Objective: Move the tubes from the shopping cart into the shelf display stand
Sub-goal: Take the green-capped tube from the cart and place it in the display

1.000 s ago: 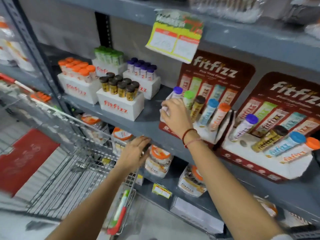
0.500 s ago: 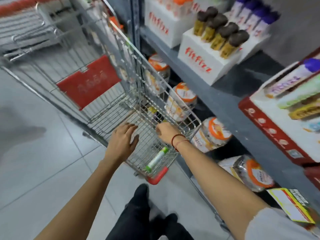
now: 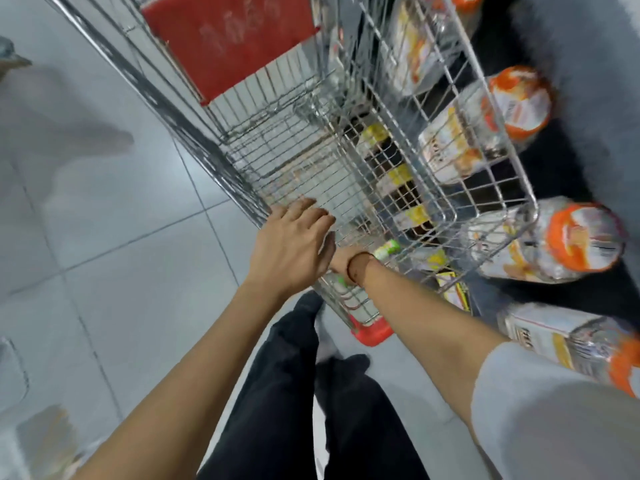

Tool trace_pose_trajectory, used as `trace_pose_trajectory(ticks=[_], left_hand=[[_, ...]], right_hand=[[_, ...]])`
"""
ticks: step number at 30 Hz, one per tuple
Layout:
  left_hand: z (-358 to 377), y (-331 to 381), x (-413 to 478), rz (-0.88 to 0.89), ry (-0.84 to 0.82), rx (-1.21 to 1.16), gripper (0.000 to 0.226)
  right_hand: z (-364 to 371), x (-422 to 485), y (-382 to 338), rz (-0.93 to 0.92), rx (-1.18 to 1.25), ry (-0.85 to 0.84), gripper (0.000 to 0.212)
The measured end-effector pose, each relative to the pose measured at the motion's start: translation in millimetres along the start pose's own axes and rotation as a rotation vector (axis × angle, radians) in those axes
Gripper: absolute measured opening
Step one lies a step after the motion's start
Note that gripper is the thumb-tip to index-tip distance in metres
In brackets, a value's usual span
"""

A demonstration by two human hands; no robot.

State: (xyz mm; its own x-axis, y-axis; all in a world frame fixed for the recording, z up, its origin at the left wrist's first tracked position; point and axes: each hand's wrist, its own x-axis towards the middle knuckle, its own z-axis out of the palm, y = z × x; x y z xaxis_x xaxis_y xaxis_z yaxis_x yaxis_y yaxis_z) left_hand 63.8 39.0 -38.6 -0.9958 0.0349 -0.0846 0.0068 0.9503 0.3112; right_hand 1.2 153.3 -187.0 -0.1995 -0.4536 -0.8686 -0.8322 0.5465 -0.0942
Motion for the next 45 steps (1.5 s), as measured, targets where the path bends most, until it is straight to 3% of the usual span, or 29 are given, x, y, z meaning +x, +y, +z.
trace_pose_trajectory(ticks=[4,7,13,17,20,24,26,30,34,40,45], left_hand=[[0.8,-1.8,-0.4,0.011,-0.022,-0.002,0.034],[2.8,-2.6,-0.4,0.007,-0.020,-0.019,0.032],[4.6,-3.0,-1.5,-0.003,0.019,-0.028,0.030],[4.5,-2.6,-2.3,-0.001,0.004,0.005,0.031],[3.5,-2.5,-3.3,0.012,0.002,0.003,0.035],[-0.2,-1.7,-3.3,0.032,-0.021,0.009,0.037],[-1.1,-0.7,-3.4,0.031,-0.045,0.033,0.035],[-4.9,2.4,-1.4,-0.008,-0.029,-0.003,0.010],[-15.3,25.7,10.7,0.004,-0.013,-0.076,0.019],[-40.0,125.7,47.0,0.336,0.066,-0.179,0.025],[-49.8,222.0,65.1,0.653,0.149,-0.243,0.022]], right_hand=[[5.4,18.0,-3.9,-0.004,-0.136,-0.003,0.038],[8.9,26.4,-4.8,-0.043,-0.092,-0.007,0.044],[-5.5,7.0,6.3,0.099,0.360,-0.059,0.034],[-18.1,-7.9,21.8,0.085,0.434,0.020,0.024],[-30.2,-26.8,41.2,0.082,0.552,0.184,0.008],[-36.8,-66.4,67.4,0.109,0.801,0.465,0.041],[-38.5,-92.5,77.1,0.152,0.938,0.600,0.041],[-30.9,-154.9,87.4,0.205,1.138,0.880,0.040],[-18.4,-227.9,88.9,0.240,1.277,1.114,0.044],[3.6,-357.4,88.1,0.399,1.197,1.556,0.033],[32.0,-454.0,78.9,0.588,1.074,1.761,0.037]])
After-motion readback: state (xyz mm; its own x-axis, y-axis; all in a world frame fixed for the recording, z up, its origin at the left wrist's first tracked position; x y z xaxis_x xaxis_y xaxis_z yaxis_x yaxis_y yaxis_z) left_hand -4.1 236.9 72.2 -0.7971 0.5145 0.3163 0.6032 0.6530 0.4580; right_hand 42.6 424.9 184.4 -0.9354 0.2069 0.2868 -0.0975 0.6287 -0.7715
